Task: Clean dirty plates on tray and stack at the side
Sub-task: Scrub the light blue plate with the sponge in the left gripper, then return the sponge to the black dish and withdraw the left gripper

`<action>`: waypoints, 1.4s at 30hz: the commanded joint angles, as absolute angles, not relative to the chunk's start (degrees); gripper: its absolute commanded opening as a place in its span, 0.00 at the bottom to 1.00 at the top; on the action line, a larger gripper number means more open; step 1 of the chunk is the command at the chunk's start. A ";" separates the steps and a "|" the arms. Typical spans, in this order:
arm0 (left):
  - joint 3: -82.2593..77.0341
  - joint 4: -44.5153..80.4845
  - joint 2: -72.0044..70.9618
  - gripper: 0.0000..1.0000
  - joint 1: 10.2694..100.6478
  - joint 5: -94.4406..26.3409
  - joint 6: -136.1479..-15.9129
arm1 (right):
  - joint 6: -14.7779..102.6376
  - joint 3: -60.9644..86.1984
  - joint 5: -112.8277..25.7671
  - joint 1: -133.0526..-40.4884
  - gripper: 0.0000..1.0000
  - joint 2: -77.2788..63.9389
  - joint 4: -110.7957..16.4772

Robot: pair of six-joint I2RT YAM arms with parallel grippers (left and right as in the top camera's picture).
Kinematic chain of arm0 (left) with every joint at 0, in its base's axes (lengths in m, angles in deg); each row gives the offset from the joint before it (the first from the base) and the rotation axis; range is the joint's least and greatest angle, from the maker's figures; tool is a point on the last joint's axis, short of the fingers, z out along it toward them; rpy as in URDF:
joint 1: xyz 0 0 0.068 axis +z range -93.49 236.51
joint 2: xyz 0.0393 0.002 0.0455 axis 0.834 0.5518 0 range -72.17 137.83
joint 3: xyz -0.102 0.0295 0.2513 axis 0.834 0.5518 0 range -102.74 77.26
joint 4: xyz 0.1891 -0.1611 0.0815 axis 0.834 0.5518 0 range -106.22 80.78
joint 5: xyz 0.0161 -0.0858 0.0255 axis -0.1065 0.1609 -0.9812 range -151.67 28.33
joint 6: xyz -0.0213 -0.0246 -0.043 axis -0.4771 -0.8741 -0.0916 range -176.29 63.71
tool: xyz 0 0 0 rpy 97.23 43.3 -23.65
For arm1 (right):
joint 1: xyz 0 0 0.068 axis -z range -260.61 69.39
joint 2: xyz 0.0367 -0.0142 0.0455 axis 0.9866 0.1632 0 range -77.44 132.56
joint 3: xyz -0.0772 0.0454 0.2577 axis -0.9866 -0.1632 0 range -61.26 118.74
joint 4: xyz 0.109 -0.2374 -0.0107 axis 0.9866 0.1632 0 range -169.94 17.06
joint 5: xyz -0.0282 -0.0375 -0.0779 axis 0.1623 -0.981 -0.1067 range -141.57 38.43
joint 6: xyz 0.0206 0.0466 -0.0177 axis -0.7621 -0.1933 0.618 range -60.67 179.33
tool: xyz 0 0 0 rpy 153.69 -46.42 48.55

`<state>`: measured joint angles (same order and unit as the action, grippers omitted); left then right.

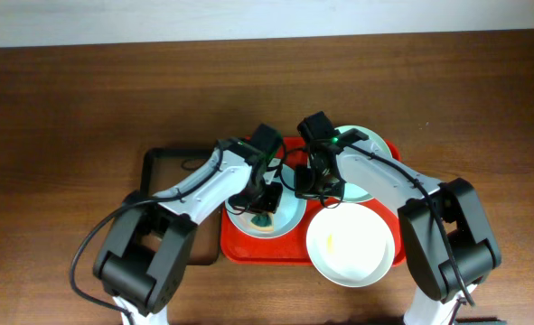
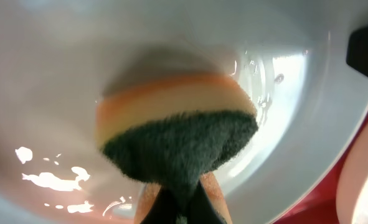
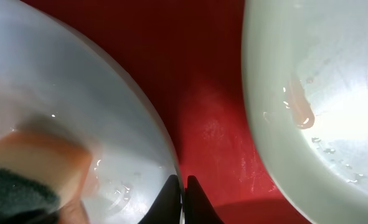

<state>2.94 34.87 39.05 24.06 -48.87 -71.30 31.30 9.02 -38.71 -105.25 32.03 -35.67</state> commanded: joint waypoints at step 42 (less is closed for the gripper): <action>24.29 30.28 19.66 0.00 46.55 -62.40 -67.50 | 31.38 8.67 -39.83 -105.73 0.06 32.55 -35.87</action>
<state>24.14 31.04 19.66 46.20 -67.93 -70.99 31.27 9.02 -38.69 -105.25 32.05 -35.83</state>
